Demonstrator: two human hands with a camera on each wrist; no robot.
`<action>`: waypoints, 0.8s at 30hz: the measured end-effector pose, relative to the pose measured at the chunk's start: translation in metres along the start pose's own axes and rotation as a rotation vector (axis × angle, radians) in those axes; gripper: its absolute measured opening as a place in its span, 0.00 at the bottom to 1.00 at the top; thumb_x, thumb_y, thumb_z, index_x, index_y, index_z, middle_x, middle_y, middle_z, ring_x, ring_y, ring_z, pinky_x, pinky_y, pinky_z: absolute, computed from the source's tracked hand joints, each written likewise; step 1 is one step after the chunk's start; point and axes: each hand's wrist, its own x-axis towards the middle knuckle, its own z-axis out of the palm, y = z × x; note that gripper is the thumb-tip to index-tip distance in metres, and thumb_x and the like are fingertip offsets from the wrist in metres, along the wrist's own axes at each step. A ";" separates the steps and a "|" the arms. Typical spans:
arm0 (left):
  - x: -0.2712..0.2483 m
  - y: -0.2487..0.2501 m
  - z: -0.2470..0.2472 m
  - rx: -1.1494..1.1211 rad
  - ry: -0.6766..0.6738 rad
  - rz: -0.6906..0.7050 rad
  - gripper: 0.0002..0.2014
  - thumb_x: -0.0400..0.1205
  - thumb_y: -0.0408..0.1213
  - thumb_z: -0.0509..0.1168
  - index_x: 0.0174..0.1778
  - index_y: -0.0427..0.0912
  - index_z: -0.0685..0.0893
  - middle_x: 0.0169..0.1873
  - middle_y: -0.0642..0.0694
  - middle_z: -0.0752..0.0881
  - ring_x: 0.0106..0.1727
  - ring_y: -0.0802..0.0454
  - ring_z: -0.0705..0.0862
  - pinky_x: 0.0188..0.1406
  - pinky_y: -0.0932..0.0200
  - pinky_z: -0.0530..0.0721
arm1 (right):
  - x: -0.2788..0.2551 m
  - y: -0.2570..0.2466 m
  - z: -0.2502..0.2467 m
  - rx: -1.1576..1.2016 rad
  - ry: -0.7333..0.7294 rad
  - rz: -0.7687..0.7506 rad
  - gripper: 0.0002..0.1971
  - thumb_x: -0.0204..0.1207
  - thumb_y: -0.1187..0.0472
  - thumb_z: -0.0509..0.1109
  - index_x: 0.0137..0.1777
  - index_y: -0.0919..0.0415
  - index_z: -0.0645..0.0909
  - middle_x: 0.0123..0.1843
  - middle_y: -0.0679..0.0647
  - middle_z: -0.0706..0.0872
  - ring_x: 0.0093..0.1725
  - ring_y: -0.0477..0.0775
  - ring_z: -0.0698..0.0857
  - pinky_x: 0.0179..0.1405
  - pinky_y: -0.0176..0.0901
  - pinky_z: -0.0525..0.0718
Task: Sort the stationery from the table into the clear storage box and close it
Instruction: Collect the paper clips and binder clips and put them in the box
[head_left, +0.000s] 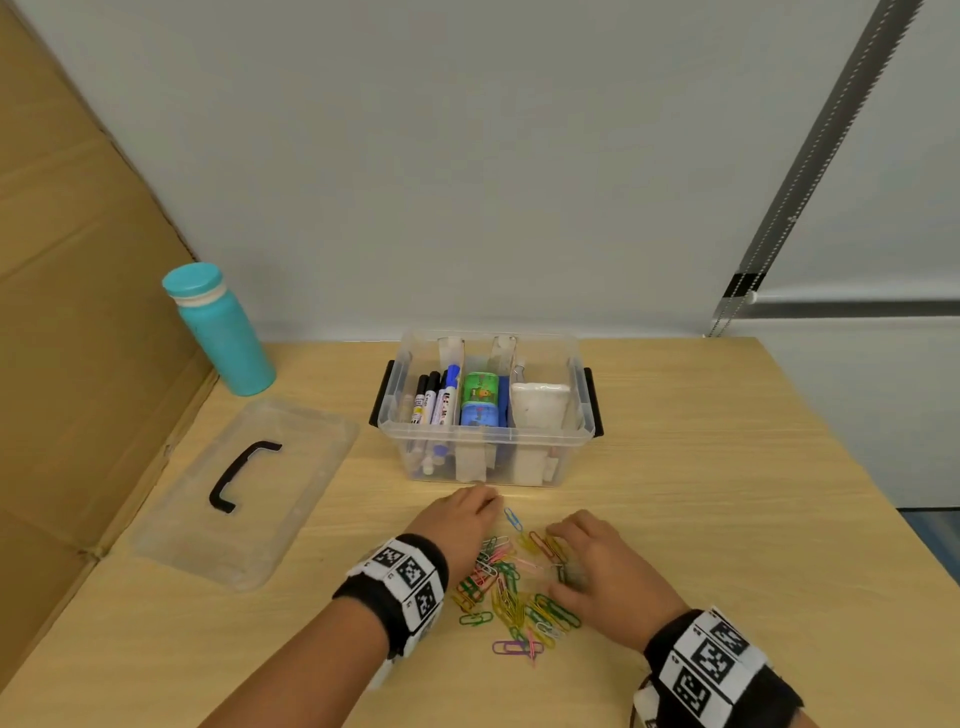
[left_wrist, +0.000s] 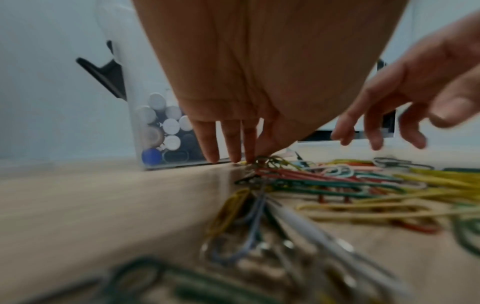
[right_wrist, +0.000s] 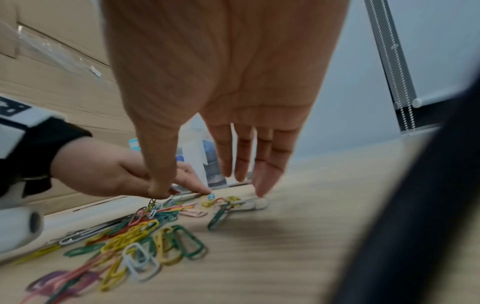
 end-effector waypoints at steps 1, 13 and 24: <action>-0.005 -0.001 0.002 -0.005 0.010 -0.014 0.35 0.77 0.23 0.57 0.82 0.41 0.55 0.77 0.43 0.61 0.77 0.44 0.62 0.75 0.52 0.67 | -0.004 0.002 0.000 -0.007 -0.027 0.060 0.41 0.67 0.36 0.72 0.77 0.50 0.63 0.66 0.44 0.67 0.67 0.46 0.70 0.69 0.41 0.75; -0.043 -0.002 0.014 -0.129 0.031 -0.028 0.29 0.78 0.46 0.67 0.75 0.51 0.70 0.67 0.50 0.70 0.67 0.49 0.69 0.66 0.52 0.74 | 0.015 -0.027 0.034 -0.029 -0.124 0.163 0.38 0.65 0.42 0.77 0.72 0.45 0.63 0.64 0.52 0.63 0.63 0.58 0.74 0.64 0.50 0.77; -0.042 -0.005 0.009 -0.191 0.076 -0.080 0.15 0.84 0.40 0.59 0.66 0.49 0.82 0.57 0.45 0.80 0.59 0.46 0.80 0.58 0.54 0.77 | 0.022 -0.029 0.035 -0.084 -0.010 0.082 0.13 0.81 0.65 0.58 0.63 0.56 0.73 0.61 0.54 0.75 0.55 0.59 0.81 0.48 0.46 0.76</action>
